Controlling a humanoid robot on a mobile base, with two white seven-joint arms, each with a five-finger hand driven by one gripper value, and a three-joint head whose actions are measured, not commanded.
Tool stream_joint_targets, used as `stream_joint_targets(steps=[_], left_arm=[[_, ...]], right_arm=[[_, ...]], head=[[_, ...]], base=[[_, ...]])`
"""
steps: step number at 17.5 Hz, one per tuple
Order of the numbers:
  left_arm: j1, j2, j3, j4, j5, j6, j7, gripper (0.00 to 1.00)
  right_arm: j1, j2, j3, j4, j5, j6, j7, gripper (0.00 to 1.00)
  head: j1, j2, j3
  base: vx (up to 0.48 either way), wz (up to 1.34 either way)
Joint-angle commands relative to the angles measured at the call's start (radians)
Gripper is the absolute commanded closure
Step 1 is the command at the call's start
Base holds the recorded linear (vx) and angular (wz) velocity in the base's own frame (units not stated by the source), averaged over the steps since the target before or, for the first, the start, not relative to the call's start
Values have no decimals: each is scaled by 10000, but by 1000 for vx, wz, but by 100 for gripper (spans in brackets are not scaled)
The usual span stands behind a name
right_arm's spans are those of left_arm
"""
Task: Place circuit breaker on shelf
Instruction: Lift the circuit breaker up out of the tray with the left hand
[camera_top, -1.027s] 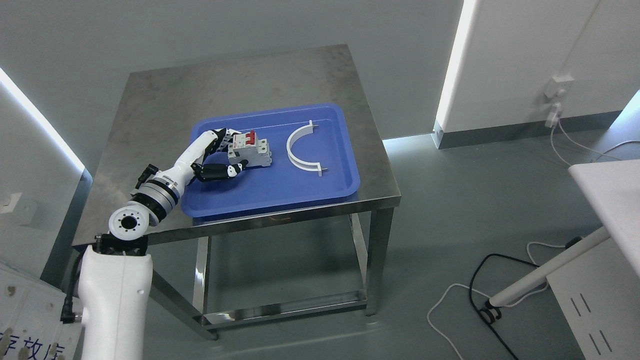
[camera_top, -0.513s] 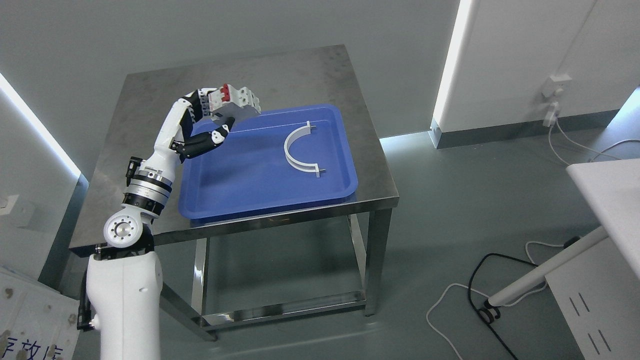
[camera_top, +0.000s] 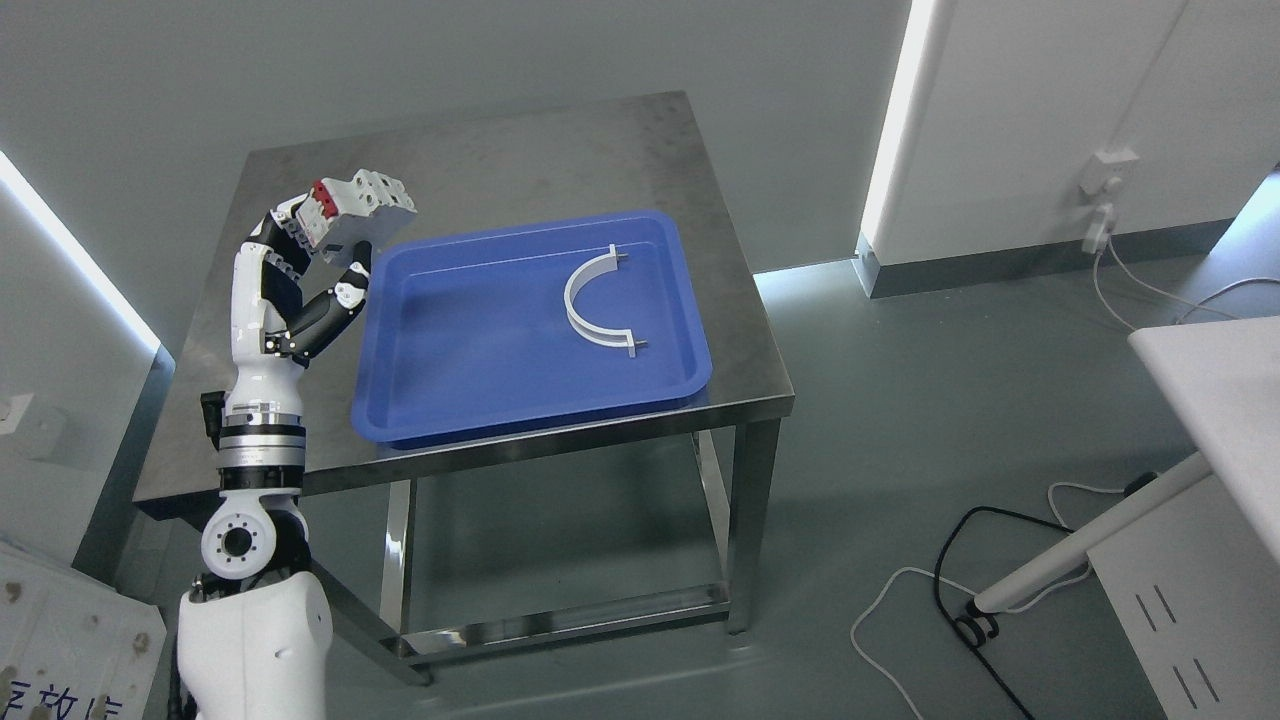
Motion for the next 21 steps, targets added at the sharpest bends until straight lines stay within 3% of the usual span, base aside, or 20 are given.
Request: stream_joint_targets(steps=[1, 21], left_arm=[[1308, -114, 0, -1755, 451, -95, 124, 86], [1401, -114, -108, -2600, 451, 181, 139, 86]], right_arm=[[0, -175, -15, 0, 0, -1, 8, 0], [0, -175, 0, 0, 0, -1, 8, 0]], head=[[0, 0, 0], [0, 0, 0]], base=[[0, 0], [-3, 1]])
